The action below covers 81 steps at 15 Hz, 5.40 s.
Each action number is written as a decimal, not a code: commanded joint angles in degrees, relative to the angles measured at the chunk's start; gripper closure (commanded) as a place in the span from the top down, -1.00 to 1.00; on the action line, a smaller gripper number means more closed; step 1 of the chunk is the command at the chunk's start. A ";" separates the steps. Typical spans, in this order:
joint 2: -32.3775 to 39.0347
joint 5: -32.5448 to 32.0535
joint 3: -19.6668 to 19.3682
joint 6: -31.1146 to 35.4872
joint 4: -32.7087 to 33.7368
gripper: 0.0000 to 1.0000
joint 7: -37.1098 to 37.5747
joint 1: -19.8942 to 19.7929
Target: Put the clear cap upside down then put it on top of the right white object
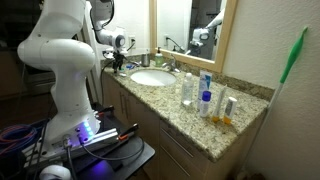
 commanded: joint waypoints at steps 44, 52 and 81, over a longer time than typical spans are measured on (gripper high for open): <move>3.74 1.41 -0.27 -0.08 4.68 -0.62 -4.65 -0.10; -1.50 1.64 -0.20 -0.31 -0.09 -0.83 -3.28 -0.04; -21.88 3.82 1.10 14.38 -26.26 -0.83 9.17 -6.16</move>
